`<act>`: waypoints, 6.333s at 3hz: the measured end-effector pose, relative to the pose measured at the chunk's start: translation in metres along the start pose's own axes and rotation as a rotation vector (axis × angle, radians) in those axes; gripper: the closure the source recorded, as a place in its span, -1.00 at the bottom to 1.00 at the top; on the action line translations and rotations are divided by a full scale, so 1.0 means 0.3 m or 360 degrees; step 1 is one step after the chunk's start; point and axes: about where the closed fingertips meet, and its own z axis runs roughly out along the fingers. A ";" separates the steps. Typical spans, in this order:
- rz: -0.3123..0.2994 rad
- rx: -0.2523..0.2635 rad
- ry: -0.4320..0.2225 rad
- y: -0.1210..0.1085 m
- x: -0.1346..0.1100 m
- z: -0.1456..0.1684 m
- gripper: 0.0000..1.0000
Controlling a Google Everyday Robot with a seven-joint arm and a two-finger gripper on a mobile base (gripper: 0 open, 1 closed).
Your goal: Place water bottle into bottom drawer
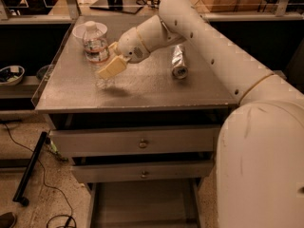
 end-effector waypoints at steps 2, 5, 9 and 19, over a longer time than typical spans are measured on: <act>0.0002 0.0007 0.0003 0.005 -0.007 -0.010 1.00; -0.0008 0.0171 0.0019 0.121 -0.096 -0.221 1.00; 0.0073 0.0296 0.0100 0.502 -0.137 -0.296 1.00; 0.0387 0.0473 0.0155 0.892 0.424 -0.132 1.00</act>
Offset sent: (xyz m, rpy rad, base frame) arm -0.0011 -0.0045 0.0020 -0.0072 0.0032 -0.0136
